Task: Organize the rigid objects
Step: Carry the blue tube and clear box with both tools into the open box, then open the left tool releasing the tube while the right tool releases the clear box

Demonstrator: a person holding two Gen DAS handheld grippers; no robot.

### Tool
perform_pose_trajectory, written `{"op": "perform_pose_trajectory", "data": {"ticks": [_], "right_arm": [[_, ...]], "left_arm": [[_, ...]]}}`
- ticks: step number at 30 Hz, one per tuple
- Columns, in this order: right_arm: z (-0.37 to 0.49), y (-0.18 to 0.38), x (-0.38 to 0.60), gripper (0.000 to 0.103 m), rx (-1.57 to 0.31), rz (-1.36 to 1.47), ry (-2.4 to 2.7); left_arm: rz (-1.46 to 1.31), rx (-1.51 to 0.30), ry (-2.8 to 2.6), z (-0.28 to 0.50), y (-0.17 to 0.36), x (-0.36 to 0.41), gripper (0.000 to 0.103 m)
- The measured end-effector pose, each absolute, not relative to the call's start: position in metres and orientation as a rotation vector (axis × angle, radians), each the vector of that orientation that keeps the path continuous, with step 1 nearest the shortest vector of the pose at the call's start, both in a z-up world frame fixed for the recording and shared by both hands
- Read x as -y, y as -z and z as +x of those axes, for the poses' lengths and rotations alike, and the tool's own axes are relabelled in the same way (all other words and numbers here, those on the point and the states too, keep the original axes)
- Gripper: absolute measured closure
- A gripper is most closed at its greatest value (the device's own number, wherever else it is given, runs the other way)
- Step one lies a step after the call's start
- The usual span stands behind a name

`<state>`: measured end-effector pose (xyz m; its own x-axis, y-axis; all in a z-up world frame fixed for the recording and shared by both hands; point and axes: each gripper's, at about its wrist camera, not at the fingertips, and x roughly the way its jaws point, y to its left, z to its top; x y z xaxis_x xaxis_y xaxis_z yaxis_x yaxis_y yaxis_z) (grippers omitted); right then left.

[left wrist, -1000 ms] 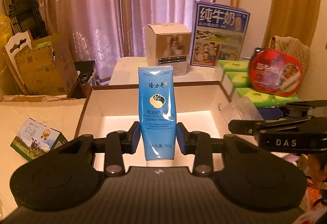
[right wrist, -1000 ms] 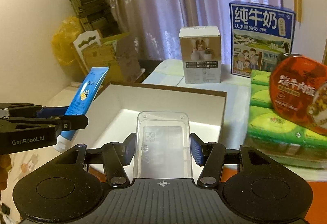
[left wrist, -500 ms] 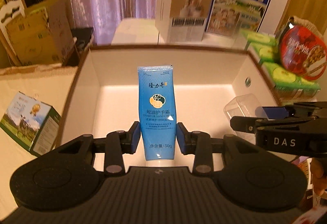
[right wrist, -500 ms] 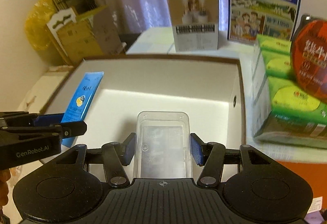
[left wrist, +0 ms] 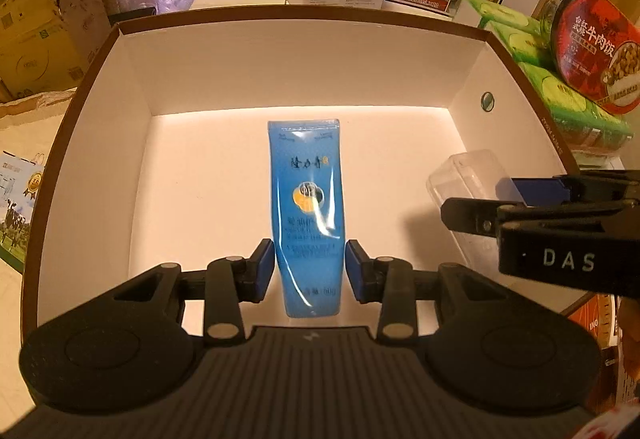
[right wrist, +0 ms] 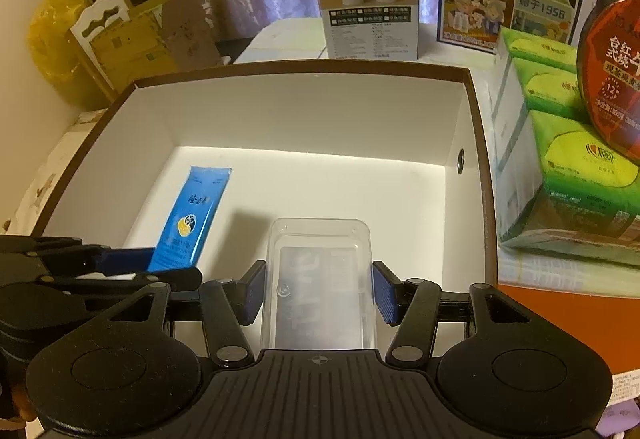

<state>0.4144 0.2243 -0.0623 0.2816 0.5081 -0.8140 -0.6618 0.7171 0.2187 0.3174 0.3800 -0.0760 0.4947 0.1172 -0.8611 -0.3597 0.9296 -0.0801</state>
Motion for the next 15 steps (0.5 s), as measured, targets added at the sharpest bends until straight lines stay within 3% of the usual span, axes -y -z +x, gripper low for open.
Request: {"op": "perform_pose_trajectory", "data": {"ticks": [3, 15], "right_arm": [[0.414, 0.061, -0.225, 0.051, -1.021, -0.168, -0.782], [0.410, 0.058, -0.230, 0.051, -1.040, -0.147, -0.788]], "left_arm": [[-0.258, -1.009, -0.290, 0.315, 0.073, -0.382, 0.065], [-0.258, -0.988, -0.306, 0.309, 0.063, -0.393, 0.064]]}}
